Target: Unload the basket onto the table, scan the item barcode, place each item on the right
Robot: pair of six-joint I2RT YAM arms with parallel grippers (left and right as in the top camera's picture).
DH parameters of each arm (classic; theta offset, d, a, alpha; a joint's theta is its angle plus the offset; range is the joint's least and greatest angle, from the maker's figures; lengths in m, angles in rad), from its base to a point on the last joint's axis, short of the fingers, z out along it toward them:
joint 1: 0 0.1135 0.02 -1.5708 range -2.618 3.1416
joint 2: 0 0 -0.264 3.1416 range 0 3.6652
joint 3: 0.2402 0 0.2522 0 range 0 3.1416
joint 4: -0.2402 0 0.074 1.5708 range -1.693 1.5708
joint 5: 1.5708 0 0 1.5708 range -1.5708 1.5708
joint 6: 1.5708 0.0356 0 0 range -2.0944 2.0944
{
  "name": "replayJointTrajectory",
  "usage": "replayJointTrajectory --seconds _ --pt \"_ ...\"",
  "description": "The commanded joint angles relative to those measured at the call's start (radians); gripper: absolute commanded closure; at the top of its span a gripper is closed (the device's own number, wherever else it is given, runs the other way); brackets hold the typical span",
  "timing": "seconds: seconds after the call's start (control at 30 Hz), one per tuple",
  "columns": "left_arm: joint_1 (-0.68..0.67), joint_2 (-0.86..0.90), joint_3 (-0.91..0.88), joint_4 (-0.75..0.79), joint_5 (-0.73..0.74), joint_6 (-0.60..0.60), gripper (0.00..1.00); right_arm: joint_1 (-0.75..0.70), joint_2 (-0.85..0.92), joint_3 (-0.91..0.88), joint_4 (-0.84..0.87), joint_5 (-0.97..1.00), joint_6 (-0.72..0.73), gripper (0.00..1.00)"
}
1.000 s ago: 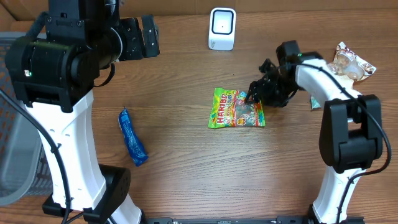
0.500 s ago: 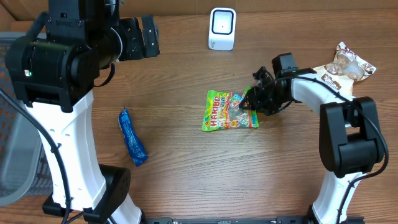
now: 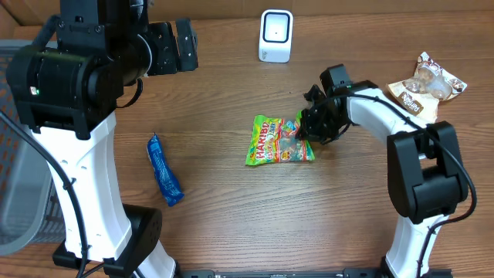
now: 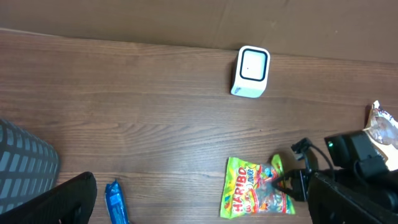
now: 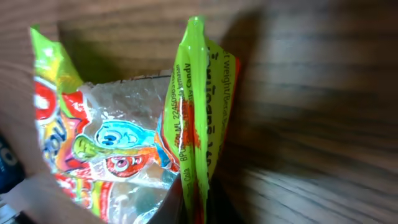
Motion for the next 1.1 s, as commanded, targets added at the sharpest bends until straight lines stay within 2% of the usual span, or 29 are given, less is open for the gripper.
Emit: replayJointTrajectory --seconds 0.0,0.2,0.33,0.4,0.6,0.83,1.07 --pt "-0.002 -0.002 0.001 0.002 -0.005 -0.002 0.0 0.009 -0.143 0.094 -0.022 0.175 0.047 0.96" --pt "-0.002 -0.002 0.001 0.002 -0.005 -0.002 0.0 0.111 -0.28 0.124 -0.108 0.725 0.174 0.96" --pt "-0.002 -0.002 0.001 0.002 -0.005 -0.002 0.0 0.237 -0.28 0.123 -0.193 1.153 0.203 0.96" --pt "-0.002 -0.002 0.001 0.002 -0.005 -0.002 0.0 0.29 -0.269 0.123 -0.217 1.263 0.239 0.96" --pt "-0.002 -0.002 0.001 0.002 -0.005 -0.002 0.0 0.417 -0.235 0.123 -0.19 1.341 0.225 0.96" --pt "-0.002 -0.002 0.001 0.002 -0.005 -0.002 0.0 0.499 -0.154 0.121 -0.138 1.123 0.125 0.96" --pt "-0.002 -0.002 0.001 0.002 -0.005 -0.002 0.0 0.605 -0.061 0.121 -0.127 1.114 0.066 0.96"
